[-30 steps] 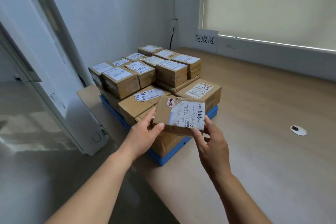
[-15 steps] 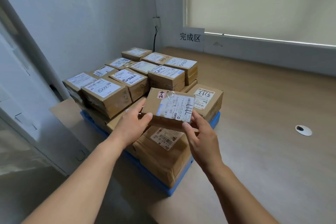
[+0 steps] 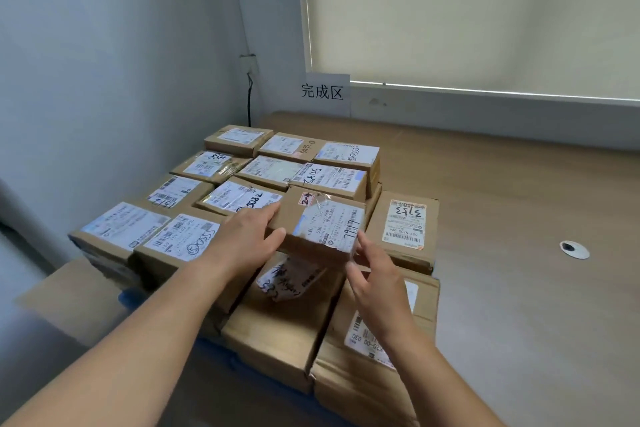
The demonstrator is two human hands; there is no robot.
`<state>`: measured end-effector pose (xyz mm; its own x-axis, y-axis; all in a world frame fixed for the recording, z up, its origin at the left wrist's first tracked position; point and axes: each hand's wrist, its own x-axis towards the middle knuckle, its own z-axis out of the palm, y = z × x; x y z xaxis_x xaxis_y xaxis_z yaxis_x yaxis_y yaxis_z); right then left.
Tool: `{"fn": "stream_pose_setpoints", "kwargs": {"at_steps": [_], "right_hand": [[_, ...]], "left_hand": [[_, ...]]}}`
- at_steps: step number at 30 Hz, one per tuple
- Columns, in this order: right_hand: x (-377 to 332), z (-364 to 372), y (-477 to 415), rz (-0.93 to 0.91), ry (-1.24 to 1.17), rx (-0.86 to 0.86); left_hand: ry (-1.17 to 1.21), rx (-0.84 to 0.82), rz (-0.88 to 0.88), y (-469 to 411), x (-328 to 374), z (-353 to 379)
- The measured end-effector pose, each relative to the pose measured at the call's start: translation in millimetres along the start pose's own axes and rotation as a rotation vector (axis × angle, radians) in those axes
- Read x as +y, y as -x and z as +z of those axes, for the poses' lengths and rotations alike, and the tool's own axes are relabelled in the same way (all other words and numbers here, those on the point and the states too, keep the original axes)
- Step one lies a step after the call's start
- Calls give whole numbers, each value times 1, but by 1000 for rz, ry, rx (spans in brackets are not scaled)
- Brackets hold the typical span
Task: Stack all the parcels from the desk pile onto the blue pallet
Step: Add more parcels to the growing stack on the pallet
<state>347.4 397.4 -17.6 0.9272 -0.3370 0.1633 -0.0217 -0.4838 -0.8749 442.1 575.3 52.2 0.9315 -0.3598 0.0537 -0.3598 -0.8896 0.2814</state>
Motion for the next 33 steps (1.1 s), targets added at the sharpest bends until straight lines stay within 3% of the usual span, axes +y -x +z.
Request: {"fn": "stream_pose_setpoints", "kwargs": {"at_steps": [8, 15, 33], "right_hand": [[-5, 28, -12, 112, 46, 44], [-10, 28, -16, 65, 109, 109], [1, 46, -12, 39, 157, 150]], "left_hand": [[-110, -53, 169, -27, -31, 9], [-202, -7, 254, -34, -36, 9], [-303, -5, 287, -31, -35, 7]]}}
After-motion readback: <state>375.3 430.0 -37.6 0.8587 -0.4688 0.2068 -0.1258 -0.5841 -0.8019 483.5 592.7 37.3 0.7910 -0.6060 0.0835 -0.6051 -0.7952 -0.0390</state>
